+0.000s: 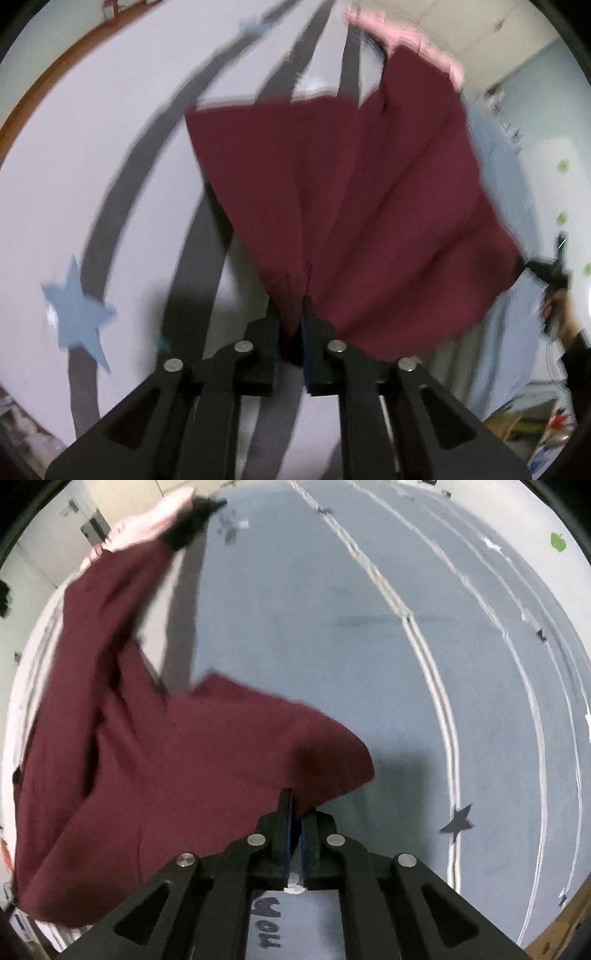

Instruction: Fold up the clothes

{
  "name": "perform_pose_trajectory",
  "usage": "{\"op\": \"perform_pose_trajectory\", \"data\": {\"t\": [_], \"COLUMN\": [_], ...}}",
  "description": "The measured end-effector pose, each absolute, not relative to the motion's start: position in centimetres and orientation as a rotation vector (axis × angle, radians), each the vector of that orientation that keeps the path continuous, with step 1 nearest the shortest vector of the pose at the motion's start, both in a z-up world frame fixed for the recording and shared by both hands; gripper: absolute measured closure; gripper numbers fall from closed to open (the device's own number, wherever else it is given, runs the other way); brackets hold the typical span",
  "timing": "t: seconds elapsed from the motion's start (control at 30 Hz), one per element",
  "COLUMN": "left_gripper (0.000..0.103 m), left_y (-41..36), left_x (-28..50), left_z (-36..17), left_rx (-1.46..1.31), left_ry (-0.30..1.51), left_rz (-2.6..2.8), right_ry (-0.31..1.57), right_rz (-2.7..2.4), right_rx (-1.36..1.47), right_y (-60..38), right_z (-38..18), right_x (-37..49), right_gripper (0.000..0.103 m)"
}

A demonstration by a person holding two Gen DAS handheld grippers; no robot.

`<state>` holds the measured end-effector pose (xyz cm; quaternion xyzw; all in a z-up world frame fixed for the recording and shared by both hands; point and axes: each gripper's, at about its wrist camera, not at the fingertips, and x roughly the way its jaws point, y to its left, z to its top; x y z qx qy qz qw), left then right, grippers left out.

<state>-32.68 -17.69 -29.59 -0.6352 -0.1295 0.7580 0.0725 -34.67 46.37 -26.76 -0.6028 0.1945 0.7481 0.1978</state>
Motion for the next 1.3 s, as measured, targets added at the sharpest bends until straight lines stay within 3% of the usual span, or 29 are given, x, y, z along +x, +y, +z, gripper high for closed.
{"op": "perform_pose_trajectory", "data": {"t": [0.1, 0.17, 0.23, 0.33, 0.5, 0.63, 0.7, 0.77, 0.87, 0.93, 1.13, 1.2, 1.23, 1.27, 1.3], "left_gripper": [0.085, 0.072, 0.050, 0.039, 0.034, 0.034, 0.034, 0.038, 0.064, 0.099, 0.099, 0.099, 0.099, 0.099, 0.099], "left_y": [-18.5, -19.7, -21.2, -24.3, -26.5, -26.2, -24.7, -23.2, -22.5, -23.2, -27.4, -28.9, -29.9, -30.9, -31.9], "left_x": [-32.3, -32.6, -33.4, -37.0, -44.9, -48.5, -49.7, -50.7, -52.0, -53.1, -57.3, -58.3, -58.8, -59.4, -60.0], "left_z": [-30.0, -29.3, -28.8, -28.9, -33.1, -36.0, -36.2, -36.6, -37.3, -36.8, -31.1, -29.1, -28.6, -28.2, -28.3], "left_rx": [-1.883, -1.835, -1.791, -1.696, -1.777, -1.800, -1.732, -1.697, -1.707, -1.714, -1.569, -1.537, -1.539, -1.547, -1.568], "left_ry": [-0.484, -0.483, -0.462, -0.558, -0.505, -0.589, -0.480, -0.307, -0.162, -0.195, -0.136, -0.113, -0.113, -0.117, -0.113], "left_rz": [2.319, 2.407, 2.498, 2.591, 2.599, 2.524, 2.535, 2.537, 2.556, 2.558, 2.760, 2.797, 2.812, 2.827, 2.839], "right_ry": [0.614, 0.635, 0.664, 0.749, 0.836, 0.878, 0.925, 0.946, 0.914, 0.922, 0.862, 0.816, 0.792, 0.769, 0.756], "right_rz": [2.067, 2.084, 2.102, 2.139, 2.120, 2.004, 1.978, 1.973, 1.975, 1.979, 2.013, 2.034, 2.044, 2.054, 2.066], "right_rx": [-1.631, -1.589, -1.553, -1.569, -1.535, -1.462, -1.410, -1.392, -1.421, -1.433, -1.437, -1.438, -1.438, -1.438, -1.433], "right_y": [45.6, 44.7, 43.6, 41.3, 40.2, 42.3, 43.3, 43.9, 44.1, 44.2, 43.7, 43.6, 43.6, 43.5, 43.5], "right_z": [-27.1, -26.7, -26.5, -26.9, -28.4, -29.0, -28.9, -28.9, -29.4, -29.7, -29.4, -28.9, -28.7, -28.5, -28.1], "right_x": [-32.5, -30.9, -29.3, -28.2, -28.6, -29.3, -29.3, -29.7, -30.7, -31.3, -32.8, -33.6, -33.9, -34.3, -34.7], "right_gripper": [0.091, 0.075, 0.064, 0.063, 0.063, 0.062, 0.062, 0.059, 0.056, 0.056, 0.056, 0.069, 0.089, 0.099, 0.099]}}
